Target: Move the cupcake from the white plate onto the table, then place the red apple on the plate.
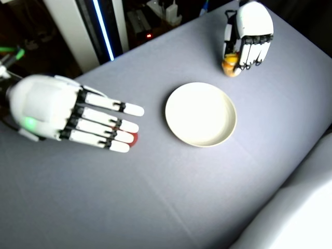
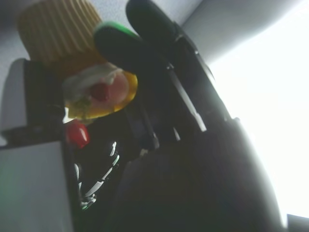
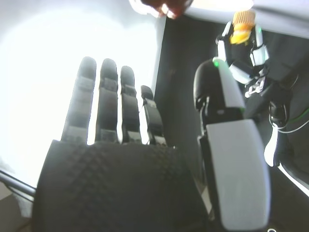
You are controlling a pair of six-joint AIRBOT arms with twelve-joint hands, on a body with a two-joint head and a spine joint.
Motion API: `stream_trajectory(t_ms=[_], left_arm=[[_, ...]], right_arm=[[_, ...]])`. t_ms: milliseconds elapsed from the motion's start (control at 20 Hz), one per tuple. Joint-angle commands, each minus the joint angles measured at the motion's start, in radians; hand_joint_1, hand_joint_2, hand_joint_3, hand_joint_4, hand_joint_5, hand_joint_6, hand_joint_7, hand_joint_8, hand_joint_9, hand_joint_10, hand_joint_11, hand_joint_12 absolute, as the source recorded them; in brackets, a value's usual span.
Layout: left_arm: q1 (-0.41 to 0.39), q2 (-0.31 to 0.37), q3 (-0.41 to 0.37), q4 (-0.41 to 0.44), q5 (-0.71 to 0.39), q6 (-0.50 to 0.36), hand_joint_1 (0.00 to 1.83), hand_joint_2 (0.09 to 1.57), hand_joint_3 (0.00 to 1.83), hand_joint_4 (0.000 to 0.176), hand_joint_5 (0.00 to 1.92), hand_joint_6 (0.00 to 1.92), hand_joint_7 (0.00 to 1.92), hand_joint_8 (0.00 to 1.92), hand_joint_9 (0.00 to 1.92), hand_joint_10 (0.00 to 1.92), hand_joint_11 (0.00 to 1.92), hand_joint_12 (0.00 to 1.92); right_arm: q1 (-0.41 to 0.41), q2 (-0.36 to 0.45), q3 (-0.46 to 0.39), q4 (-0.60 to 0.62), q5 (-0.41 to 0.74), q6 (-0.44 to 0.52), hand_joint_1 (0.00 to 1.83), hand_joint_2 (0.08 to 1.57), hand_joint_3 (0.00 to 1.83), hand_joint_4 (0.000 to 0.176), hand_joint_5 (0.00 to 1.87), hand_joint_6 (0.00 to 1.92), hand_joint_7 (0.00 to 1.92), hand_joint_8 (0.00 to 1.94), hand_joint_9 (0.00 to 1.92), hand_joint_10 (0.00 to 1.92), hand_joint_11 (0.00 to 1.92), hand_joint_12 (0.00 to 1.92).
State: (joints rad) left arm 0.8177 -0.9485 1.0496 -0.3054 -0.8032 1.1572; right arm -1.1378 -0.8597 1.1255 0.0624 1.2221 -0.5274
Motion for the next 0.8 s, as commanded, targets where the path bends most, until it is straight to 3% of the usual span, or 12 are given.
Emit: stream_trajectory(t_ms=[0,100,200,400,500,600,650,700,750], left_arm=[[0.004,0.009,-0.001,0.0,-0.118,0.005,1.26,0.96,0.0,0.0,0.89,0.08,0.86,0.18,0.95,0.43,0.7,1.2],[0.015,0.007,-0.001,-0.011,-0.119,0.005,1.18,0.93,0.0,0.0,0.84,0.0,0.84,0.02,0.89,0.29,0.58,1.2],[0.026,0.007,-0.001,-0.021,-0.119,0.005,1.16,0.92,0.0,0.0,0.78,0.0,0.78,0.0,0.81,0.17,0.41,1.13],[0.033,0.009,-0.001,-0.029,-0.121,0.005,1.12,0.89,0.0,0.0,0.65,0.0,0.68,0.0,0.76,0.02,0.4,0.94],[0.033,0.009,-0.001,-0.029,-0.125,0.005,1.02,0.9,0.0,0.003,0.56,0.0,0.6,0.0,0.67,0.0,0.24,1.0],[0.033,0.011,-0.005,-0.029,-0.136,0.005,0.93,0.9,0.0,0.1,0.39,0.0,0.48,0.0,0.6,0.0,0.07,1.19],[0.033,0.015,-0.009,-0.029,-0.143,0.007,0.9,0.88,0.0,0.144,0.28,0.0,0.36,0.0,0.49,0.0,0.05,1.15],[0.033,0.02,-0.016,-0.029,-0.153,0.012,0.82,0.86,0.0,0.17,0.18,0.0,0.23,0.0,0.3,0.0,0.01,0.9],[0.033,0.026,-0.023,-0.028,-0.161,0.017,0.76,0.85,0.0,0.175,0.12,0.0,0.16,0.0,0.21,0.0,0.0,0.75]], right_arm=[[0.005,0.003,0.001,0.029,0.12,0.007,0.84,1.22,0.0,0.067,0.09,0.01,0.27,0.01,0.3,0.01,0.21,0.06],[0.004,0.003,0.001,0.03,0.12,0.007,0.84,1.22,0.0,0.069,0.08,0.0,0.25,0.0,0.28,0.0,0.2,0.05],[0.001,0.003,0.001,0.03,0.12,0.009,0.84,1.23,0.0,0.067,0.09,0.01,0.25,0.0,0.29,0.0,0.21,0.06],[0.0,0.003,0.001,0.031,0.12,0.009,0.86,1.24,0.0,0.064,0.09,0.0,0.22,0.0,0.27,0.0,0.17,0.04],[0.0,0.003,0.001,0.031,0.12,0.01,0.87,1.25,0.0,0.063,0.08,0.0,0.21,0.0,0.26,0.0,0.18,0.04],[0.0,0.003,0.001,0.031,0.12,0.01,0.88,1.24,0.0,0.061,0.08,0.0,0.22,0.0,0.26,0.0,0.19,0.04],[0.0,0.003,0.001,0.031,0.12,0.01,0.87,1.24,0.0,0.072,0.07,0.0,0.21,0.0,0.26,0.0,0.17,0.03],[0.0,0.005,0.001,0.031,0.12,0.01,0.87,1.24,0.0,0.07,0.08,0.0,0.23,0.01,0.26,0.0,0.18,0.03],[0.0,0.005,0.001,0.03,0.12,0.01,0.88,1.23,0.0,0.067,0.08,0.0,0.24,0.01,0.26,0.0,0.18,0.03]])
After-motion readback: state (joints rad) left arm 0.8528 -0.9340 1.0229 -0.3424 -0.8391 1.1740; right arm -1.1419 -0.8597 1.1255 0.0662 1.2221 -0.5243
